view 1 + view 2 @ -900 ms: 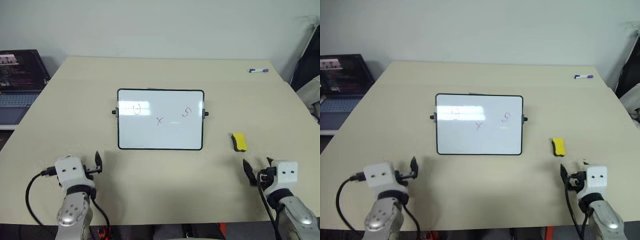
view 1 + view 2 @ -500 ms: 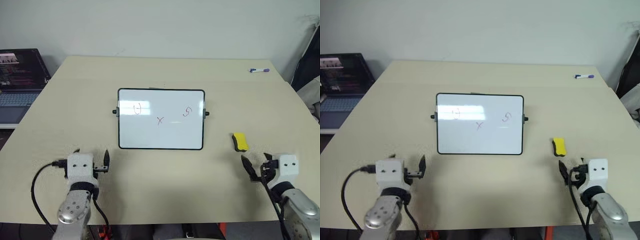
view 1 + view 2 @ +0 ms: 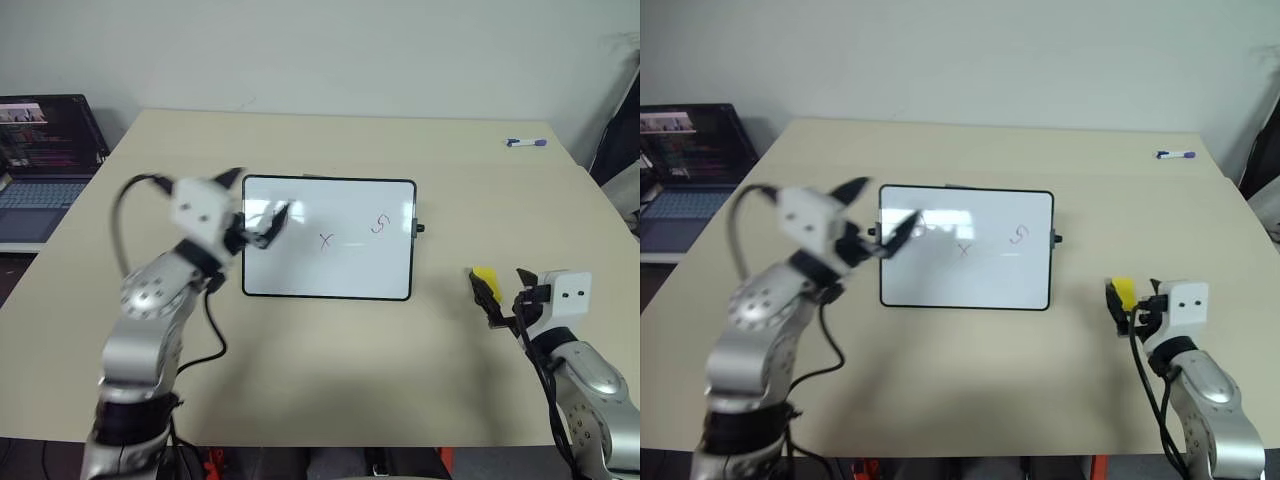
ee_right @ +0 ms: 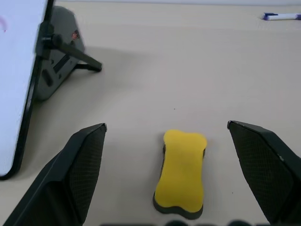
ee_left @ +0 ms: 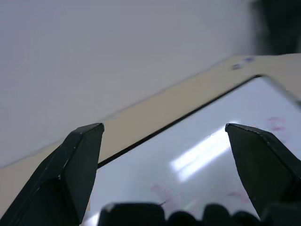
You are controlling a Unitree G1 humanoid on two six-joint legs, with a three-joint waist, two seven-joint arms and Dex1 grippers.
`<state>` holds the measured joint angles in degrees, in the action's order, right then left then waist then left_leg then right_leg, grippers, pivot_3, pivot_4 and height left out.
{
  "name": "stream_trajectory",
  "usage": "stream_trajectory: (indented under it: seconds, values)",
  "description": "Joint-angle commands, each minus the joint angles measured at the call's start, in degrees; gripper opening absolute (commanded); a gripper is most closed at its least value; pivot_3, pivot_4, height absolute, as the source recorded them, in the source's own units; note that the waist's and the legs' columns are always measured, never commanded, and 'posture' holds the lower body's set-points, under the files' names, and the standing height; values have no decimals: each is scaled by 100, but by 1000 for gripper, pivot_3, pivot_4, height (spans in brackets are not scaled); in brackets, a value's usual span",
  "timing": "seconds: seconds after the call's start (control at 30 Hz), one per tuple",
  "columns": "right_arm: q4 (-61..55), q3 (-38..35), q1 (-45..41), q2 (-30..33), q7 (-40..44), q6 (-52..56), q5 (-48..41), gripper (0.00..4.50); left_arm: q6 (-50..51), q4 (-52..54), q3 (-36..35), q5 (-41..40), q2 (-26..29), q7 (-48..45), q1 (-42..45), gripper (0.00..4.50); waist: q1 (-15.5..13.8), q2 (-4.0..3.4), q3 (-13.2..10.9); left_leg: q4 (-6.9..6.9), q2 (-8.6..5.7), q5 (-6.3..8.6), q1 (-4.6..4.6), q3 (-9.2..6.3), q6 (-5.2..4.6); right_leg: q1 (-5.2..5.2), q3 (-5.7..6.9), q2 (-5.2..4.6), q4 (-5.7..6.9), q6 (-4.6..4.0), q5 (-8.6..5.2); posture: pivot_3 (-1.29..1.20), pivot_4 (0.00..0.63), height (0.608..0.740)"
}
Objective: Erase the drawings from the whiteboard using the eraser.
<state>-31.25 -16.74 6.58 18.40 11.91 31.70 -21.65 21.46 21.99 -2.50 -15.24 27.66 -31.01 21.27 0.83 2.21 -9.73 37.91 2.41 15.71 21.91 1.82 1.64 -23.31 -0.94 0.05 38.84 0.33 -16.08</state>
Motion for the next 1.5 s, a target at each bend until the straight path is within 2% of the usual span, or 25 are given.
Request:
stream_trajectory:
  seconds: [0.03, 0.13, 0.23, 0.43, 0.73, 1.2, 1.3, 1.5]
  values:
    - [-348, -326, -257, -54, -425, 564, -269, 4463, 45, -369, 510, -282, 59, -853, 587, 4494, 22, -1, -1, 1, 1, 0, -1, 1, 0, 0, -2, -1, 1, 0, 0, 0, 150, 740]
    - [-389, -313, -440, 7, -557, 1042, -373, 4463, 227, -608, 861, -574, 32, -1513, 993, 4494, 62, -3, -2, -1, 6, 0, -3, -2, 0, -1, 0, 2, 4, 1, -1, 0, 150, 740]
    - [-540, -122, -583, 99, -657, 1645, -439, 4463, 245, -747, 1286, -731, 239, -2470, 1202, 4494, 96, -8, -4, -3, 13, 0, -5, -4, 1, -1, 1, 11, 6, 2, -2, 0, 150, 740]
    - [-401, 67, -872, 22, -849, 2121, -405, 4463, -197, -1310, 2075, -436, 338, -3685, 1560, 4494, 95, -13, -6, -2, 16, -1, -9, -6, 1, -1, -2, 40, 10, 1, -3, 0, 150, 740]
    - [432, 284, -1074, 141, -803, 1809, 74, 4463, -610, -1767, 2465, -57, -153, -3911, 1794, 4494, 82, -12, -6, 1, 11, 0, 5, -4, -1, -8, -5, 41, 1, 2, -3, 0, 150, 740]
    - [1207, 476, -1310, 71, -592, 1237, 481, 4463, -575, -1687, 2448, 30, -163, -3959, 1667, 4494, 92, -13, -6, 1, 16, 0, 2, -1, -2, -13, -10, 46, 9, 2, -3, 0, 150, 740]
    - [1333, 503, -1369, 66, -579, 1161, 569, 3900, -542, -1650, 2449, 26, -156, -3950, 1642, 4500, 85, -13, -6, 0, 16, 0, 3, -4, -2, -13, -8, 46, 8, 2, -3, 0, 150, 740]
    - [1416, 472, -1408, 44, -612, 1025, 668, 1726, -398, -1537, 2374, -3, -93, -3851, 1507, 4500, 91, -13, -7, 0, 16, 0, 3, -1, -2, -13, -10, 46, 8, 2, -3, 0, 150, 740]
